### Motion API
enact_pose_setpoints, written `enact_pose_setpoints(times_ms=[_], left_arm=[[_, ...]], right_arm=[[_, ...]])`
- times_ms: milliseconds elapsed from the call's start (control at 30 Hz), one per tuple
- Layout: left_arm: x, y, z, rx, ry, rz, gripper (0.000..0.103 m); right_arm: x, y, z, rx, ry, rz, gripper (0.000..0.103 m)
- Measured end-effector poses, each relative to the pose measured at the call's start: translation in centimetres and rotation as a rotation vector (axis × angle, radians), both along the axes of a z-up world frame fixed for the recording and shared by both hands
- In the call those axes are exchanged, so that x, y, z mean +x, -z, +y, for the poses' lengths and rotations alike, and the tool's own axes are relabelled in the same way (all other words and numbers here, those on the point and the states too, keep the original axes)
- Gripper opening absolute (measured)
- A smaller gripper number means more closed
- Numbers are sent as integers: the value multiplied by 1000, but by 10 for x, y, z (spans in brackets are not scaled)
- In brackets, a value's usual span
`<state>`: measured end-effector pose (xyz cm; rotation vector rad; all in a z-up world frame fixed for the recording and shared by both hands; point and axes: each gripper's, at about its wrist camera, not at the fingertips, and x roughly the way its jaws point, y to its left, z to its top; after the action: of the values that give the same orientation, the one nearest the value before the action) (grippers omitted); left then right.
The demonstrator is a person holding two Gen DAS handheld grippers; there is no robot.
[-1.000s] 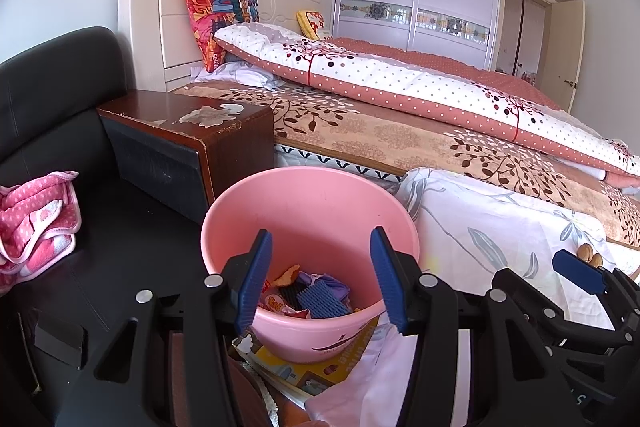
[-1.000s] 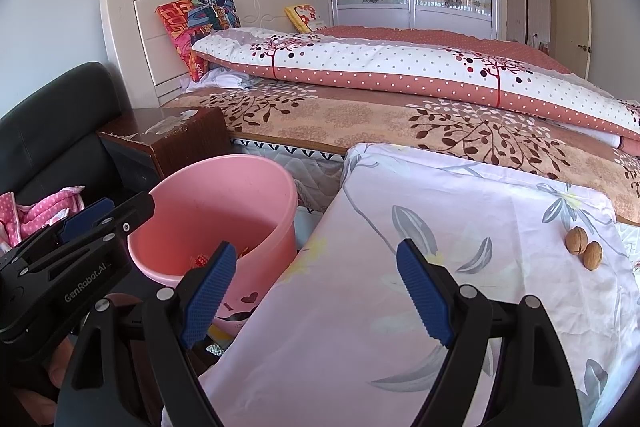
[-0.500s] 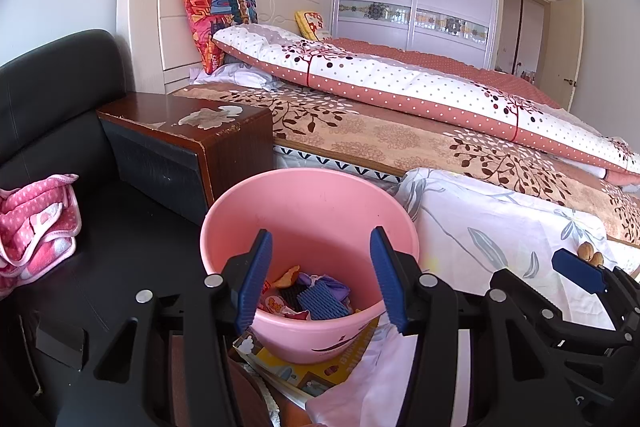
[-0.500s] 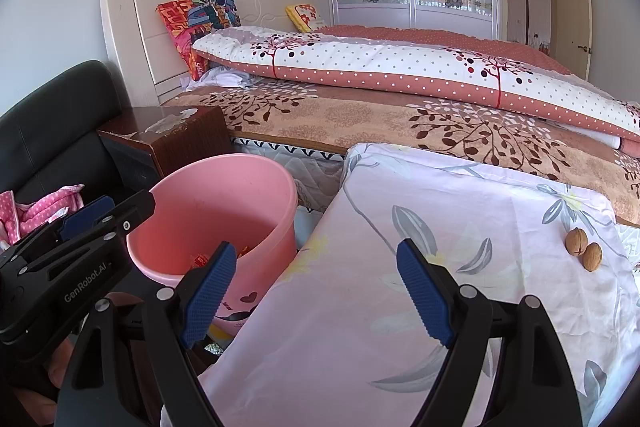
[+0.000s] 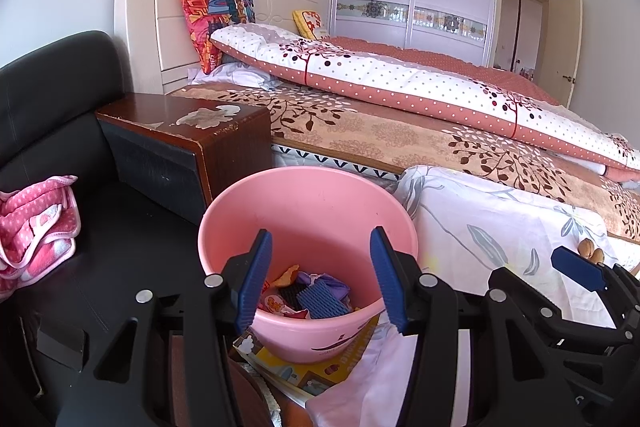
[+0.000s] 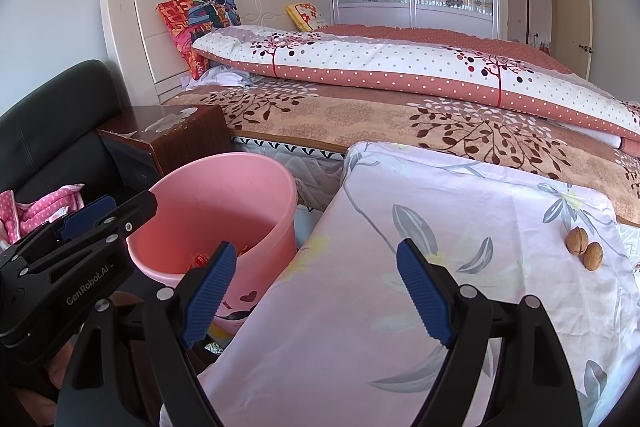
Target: Collect trash
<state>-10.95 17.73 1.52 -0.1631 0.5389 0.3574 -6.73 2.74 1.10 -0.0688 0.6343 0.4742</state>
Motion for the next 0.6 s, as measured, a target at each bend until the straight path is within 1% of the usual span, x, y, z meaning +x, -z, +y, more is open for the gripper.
enact_pose_setpoints(times_ms=[600], left_arm=[[2, 2, -1, 0, 5, 10, 51]], right_arm=[[0, 3, -2, 0, -1, 4, 81]])
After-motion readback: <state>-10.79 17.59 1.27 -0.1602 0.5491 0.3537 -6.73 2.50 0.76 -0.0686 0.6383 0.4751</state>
